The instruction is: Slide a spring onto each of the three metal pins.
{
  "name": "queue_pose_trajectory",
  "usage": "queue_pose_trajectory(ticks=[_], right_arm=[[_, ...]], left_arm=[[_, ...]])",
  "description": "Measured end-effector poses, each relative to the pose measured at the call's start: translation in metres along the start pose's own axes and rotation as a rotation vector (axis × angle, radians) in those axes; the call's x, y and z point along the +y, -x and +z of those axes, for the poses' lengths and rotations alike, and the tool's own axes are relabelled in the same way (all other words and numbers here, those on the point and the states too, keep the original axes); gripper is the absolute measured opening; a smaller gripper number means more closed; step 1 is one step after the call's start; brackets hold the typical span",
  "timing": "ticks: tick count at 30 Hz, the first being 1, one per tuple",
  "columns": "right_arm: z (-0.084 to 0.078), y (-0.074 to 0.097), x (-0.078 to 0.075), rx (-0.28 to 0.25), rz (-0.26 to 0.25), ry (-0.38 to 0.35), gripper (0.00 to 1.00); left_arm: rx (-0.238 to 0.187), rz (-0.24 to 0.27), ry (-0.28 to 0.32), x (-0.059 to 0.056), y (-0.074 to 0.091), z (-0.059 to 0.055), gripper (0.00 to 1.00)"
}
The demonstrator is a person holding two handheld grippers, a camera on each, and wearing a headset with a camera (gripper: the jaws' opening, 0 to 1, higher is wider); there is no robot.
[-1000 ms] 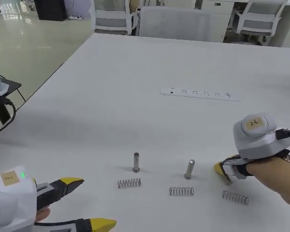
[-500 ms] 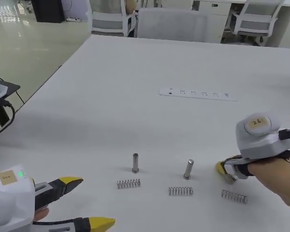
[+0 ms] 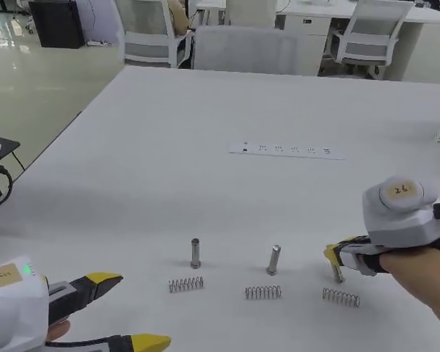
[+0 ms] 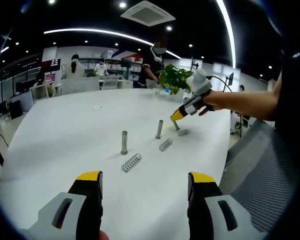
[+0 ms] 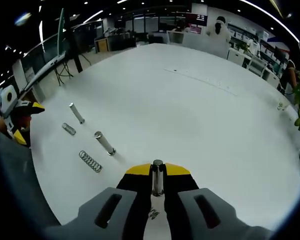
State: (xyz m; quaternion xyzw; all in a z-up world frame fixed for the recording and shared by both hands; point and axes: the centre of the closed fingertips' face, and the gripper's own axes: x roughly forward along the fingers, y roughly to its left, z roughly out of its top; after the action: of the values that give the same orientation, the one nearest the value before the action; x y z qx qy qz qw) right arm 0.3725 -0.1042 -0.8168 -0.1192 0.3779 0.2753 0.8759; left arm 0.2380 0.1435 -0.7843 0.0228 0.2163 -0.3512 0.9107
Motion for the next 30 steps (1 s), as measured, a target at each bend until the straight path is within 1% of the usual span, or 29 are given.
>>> queue_pose_trajectory(ticks=[5, 6, 9, 20, 27, 30], right_arm=[[-0.0016, 0.0035, 0.0031, -0.016, -0.001, 0.010, 0.05], [-0.0002, 0.0042, 0.0038, -0.030, 0.003, 0.016, 0.05], [0.0005, 0.0047, 0.0043, -0.044, 0.007, 0.013, 0.05], [0.0003, 0.0071, 0.0046, -0.057, 0.012, 0.025, 0.05], [-0.0010, 0.0101, 0.0035, -0.072, 0.012, 0.019, 0.05], [-0.0009, 0.0103, 0.0034, -0.078, 0.012, 0.027, 0.05]], left_arm=[[-0.004, 0.000, -0.005, -0.0021, 0.0027, 0.0008, 0.65], [-0.003, 0.000, -0.005, -0.0024, 0.0031, 0.0006, 0.65], [0.000, 0.002, -0.007, -0.0034, 0.0047, -0.0006, 0.65], [-0.006, 0.007, -0.016, -0.0031, 0.0076, 0.0020, 0.65], [-0.006, -0.001, -0.020, -0.0059, 0.0060, 0.0027, 0.65], [-0.005, -0.004, -0.020, -0.0071, 0.0059, 0.0021, 0.64]])
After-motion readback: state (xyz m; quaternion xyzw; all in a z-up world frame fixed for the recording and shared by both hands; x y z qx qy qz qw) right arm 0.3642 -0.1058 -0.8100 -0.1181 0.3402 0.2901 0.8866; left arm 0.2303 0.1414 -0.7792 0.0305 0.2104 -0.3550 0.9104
